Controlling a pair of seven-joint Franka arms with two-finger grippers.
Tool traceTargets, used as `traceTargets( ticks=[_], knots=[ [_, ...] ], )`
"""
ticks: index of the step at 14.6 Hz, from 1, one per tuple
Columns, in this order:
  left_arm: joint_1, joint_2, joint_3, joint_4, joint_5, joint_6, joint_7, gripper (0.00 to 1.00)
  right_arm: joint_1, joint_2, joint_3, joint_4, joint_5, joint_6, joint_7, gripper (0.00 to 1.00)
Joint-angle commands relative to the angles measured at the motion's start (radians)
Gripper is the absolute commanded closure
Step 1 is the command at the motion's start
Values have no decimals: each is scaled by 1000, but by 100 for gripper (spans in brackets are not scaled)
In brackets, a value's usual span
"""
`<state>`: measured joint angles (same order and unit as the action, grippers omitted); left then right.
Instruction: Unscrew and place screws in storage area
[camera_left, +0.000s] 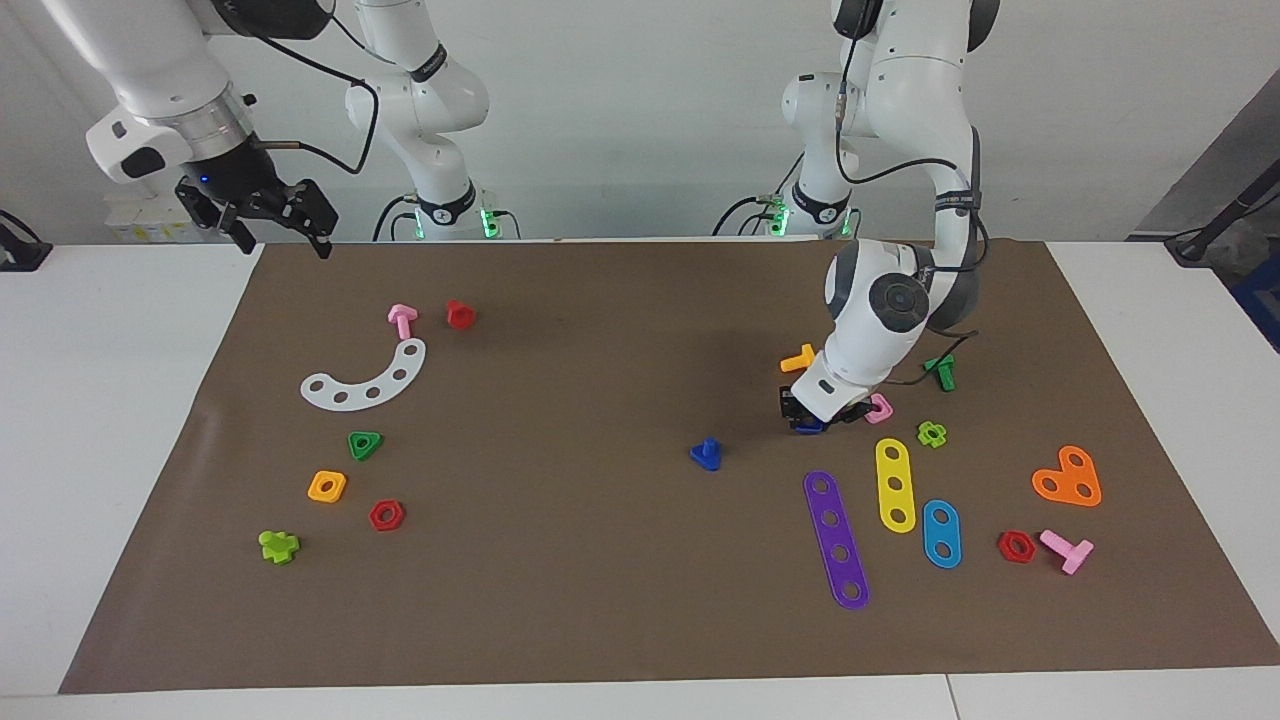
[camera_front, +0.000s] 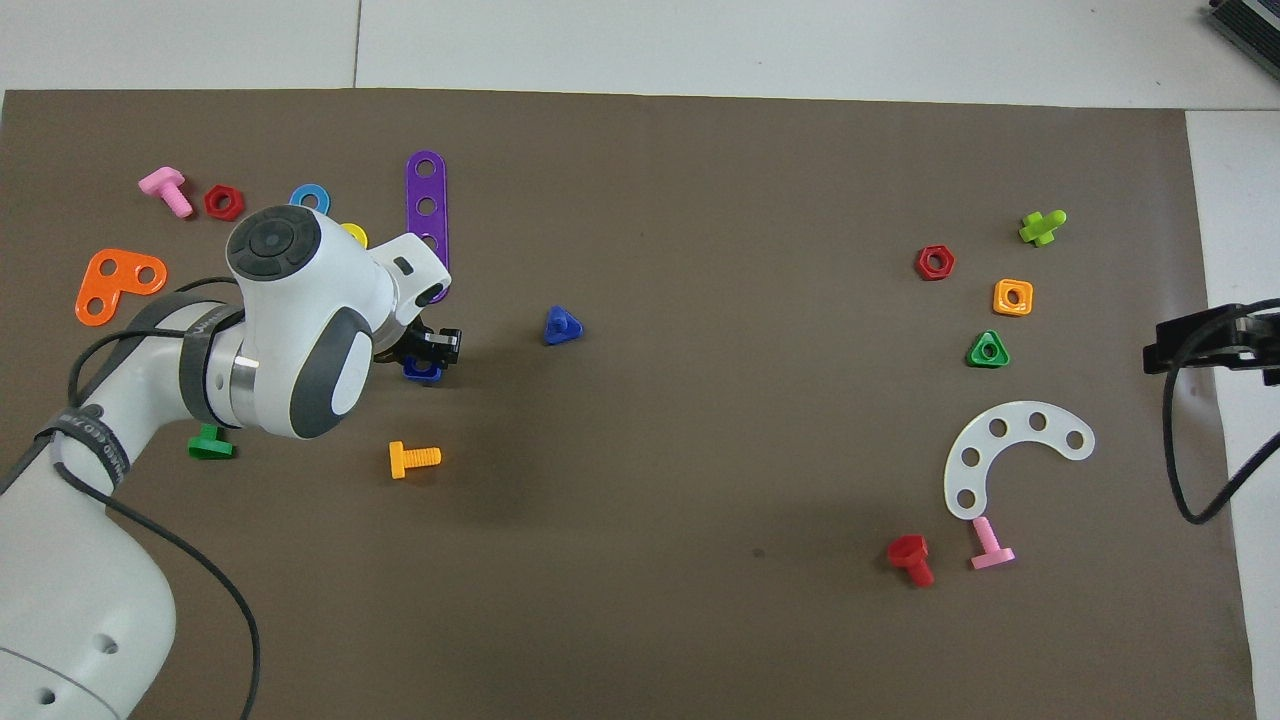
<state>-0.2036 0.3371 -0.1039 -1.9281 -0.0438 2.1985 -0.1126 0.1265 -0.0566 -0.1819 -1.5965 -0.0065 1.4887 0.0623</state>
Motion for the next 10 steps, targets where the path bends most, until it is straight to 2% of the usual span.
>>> traceTargets(
  ticks=[1,3,6,10],
  knots=[
    [-3,-41,9,-52,-22,35,25,14,-1,-17,2,-14,-7,-4,-4,0],
    [-3,-40,9,-52,-22,36,27,3,-1,-17,2,-14,-7,-4,-4,0],
    [4,-46,9,-29,-22,32,27,3,-1,-16,2,-14,-7,-4,-4,0],
    [90,-142,7,-11,-22,-51,42,3,-1,-17,2,-14,-6,-4,-4,0]
  ],
)
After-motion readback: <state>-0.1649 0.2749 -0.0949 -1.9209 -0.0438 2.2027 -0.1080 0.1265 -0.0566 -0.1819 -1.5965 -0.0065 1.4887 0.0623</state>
